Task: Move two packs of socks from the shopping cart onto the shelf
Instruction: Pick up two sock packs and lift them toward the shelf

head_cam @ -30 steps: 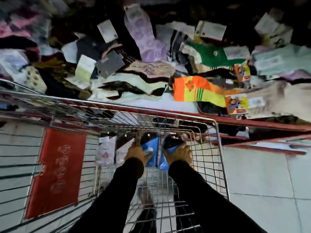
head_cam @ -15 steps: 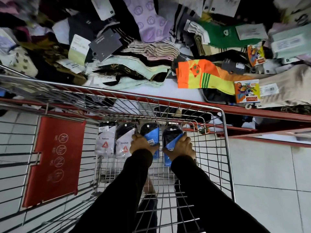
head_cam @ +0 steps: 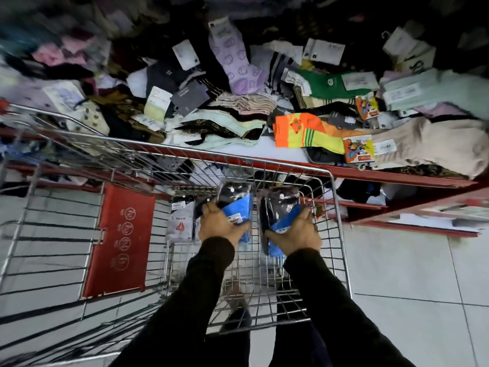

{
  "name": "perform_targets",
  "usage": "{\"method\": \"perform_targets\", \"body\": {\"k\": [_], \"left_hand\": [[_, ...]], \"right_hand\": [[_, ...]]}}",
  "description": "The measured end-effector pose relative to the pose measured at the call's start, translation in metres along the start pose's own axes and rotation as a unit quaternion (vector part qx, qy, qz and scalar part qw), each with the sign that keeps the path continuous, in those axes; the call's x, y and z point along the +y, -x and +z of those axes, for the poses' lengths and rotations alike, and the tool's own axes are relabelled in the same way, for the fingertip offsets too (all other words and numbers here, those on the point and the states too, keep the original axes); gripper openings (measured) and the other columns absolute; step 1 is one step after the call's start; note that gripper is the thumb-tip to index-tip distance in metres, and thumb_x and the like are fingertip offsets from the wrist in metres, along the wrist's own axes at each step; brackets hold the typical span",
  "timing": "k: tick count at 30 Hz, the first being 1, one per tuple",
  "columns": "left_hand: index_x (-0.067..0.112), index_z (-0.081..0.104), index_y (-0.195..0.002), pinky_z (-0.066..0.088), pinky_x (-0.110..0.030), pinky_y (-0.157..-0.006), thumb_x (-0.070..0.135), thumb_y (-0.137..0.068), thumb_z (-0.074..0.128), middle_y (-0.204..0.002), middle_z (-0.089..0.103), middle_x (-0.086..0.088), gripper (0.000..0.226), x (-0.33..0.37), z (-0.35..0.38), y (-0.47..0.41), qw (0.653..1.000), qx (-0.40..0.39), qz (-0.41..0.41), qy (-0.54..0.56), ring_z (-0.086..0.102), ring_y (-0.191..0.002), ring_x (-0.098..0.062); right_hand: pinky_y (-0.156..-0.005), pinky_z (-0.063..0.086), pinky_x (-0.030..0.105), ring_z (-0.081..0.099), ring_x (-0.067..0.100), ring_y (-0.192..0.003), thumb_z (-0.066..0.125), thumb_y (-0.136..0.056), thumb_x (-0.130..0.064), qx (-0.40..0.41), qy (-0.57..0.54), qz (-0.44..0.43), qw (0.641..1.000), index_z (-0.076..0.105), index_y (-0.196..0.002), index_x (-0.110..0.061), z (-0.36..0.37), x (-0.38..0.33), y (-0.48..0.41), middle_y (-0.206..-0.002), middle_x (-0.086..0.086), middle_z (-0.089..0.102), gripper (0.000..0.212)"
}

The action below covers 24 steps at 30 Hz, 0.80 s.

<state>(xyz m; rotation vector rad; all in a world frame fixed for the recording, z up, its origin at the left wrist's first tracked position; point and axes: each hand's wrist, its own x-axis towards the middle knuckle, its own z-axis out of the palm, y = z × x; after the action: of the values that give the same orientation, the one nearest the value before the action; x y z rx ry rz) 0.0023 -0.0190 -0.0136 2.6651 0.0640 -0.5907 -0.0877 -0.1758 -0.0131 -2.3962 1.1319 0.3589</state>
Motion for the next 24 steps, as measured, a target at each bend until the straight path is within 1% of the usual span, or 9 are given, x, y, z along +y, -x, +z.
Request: {"method": "perform_targets", "body": {"k": [4,7,10,14,15,18,20,22,24], "left_hand": [[0.008,0.036,-0.137,0.056,-0.043,-0.093,0.061,-0.061,0.085,-0.134,0.047,-0.01,0.104,0.011,-0.056,0.036,0.994,0.076,0.07,0.043,0.057,-0.118,-0.033],[0.008,0.038,-0.138,0.054,-0.041,-0.092,0.058,-0.062,0.086,-0.136,0.047,-0.011,0.103,0.023,-0.096,0.058,0.978,0.144,0.119,0.091,0.055,-0.123,-0.032],[0.009,0.039,-0.137,0.056,-0.041,-0.091,0.054,-0.063,0.086,-0.134,0.047,-0.01,0.098,0.046,-0.14,0.068,0.956,0.195,0.163,0.144,0.057,-0.12,-0.031],[0.011,0.037,-0.138,0.055,-0.04,-0.089,0.058,-0.067,0.079,-0.131,0.046,-0.01,0.095,0.088,-0.198,0.076,0.913,0.284,0.236,0.173,0.055,-0.118,-0.03],[0.012,0.036,-0.139,0.054,-0.041,-0.09,0.058,-0.068,0.078,-0.132,0.046,-0.01,0.095,0.097,-0.209,0.076,0.904,0.301,0.247,0.18,0.054,-0.12,-0.029],[0.018,0.032,-0.142,0.053,-0.041,-0.093,0.056,-0.071,0.08,-0.136,0.041,-0.007,0.094,0.129,-0.243,0.077,0.871,0.33,0.289,0.222,0.049,-0.124,-0.026],[0.018,0.03,-0.143,0.052,-0.04,-0.095,0.049,-0.072,0.083,-0.137,0.037,-0.004,0.094,0.15,-0.262,0.072,0.847,0.34,0.319,0.258,0.046,-0.125,-0.025],[0.016,0.03,-0.142,0.047,-0.032,-0.098,0.042,-0.072,0.085,-0.135,0.035,-0.002,0.093,0.173,-0.282,0.066,0.811,0.355,0.362,0.292,0.044,-0.123,-0.023],[0.018,0.028,-0.14,0.037,-0.019,-0.1,0.04,-0.073,0.084,-0.134,0.034,-0.002,0.09,0.201,-0.302,0.059,0.781,0.368,0.4,0.307,0.04,-0.123,-0.02]], "right_hand": [[-0.082,0.054,0.04,0.065,0.035,-0.11,0.084,-0.056,-0.064,0.088,-0.049,-0.062,0.993,0.027,-0.144,-0.001,-0.063,-0.024,0.038,-0.134,0.018,0.057,0.122],[-0.087,0.053,0.04,0.062,0.035,-0.116,0.085,-0.055,-0.058,0.157,-0.127,-0.113,0.973,0.033,-0.14,-0.003,-0.109,-0.041,0.061,-0.132,0.016,0.057,0.114],[-0.093,0.052,0.039,0.057,0.033,-0.123,0.086,-0.058,-0.056,0.218,-0.17,-0.154,0.949,0.033,-0.139,-0.007,-0.154,-0.059,0.074,-0.135,0.014,0.055,0.109],[-0.095,0.052,0.038,0.056,0.03,-0.126,0.088,-0.061,-0.053,0.291,-0.213,-0.208,0.909,0.03,-0.142,-0.009,-0.211,-0.084,0.08,-0.14,0.012,0.051,0.109],[-0.097,0.051,0.036,0.054,0.029,-0.128,0.088,-0.062,-0.052,0.303,-0.23,-0.219,0.898,0.029,-0.142,-0.01,-0.222,-0.088,0.08,-0.142,0.012,0.05,0.108],[-0.1,0.04,0.021,0.049,0.023,-0.132,0.089,-0.062,-0.051,0.347,-0.284,-0.264,0.854,0.028,-0.142,-0.018,-0.263,-0.104,0.08,-0.145,0.008,0.047,0.106],[-0.101,0.037,0.017,0.048,0.022,-0.132,0.089,-0.062,-0.05,0.373,-0.308,-0.283,0.828,0.028,-0.141,-0.019,-0.286,-0.114,0.076,-0.144,0.008,0.047,0.104],[-0.104,0.036,0.019,0.047,0.024,-0.131,0.089,-0.062,-0.048,0.411,-0.325,-0.299,0.798,0.028,-0.14,-0.014,-0.311,-0.124,0.068,-0.141,0.011,0.046,0.104],[-0.104,0.031,0.015,0.045,0.025,-0.131,0.09,-0.062,-0.045,0.447,-0.335,-0.298,0.774,0.029,-0.14,-0.007,-0.336,-0.136,0.056,-0.139,0.015,0.045,0.107]]}}
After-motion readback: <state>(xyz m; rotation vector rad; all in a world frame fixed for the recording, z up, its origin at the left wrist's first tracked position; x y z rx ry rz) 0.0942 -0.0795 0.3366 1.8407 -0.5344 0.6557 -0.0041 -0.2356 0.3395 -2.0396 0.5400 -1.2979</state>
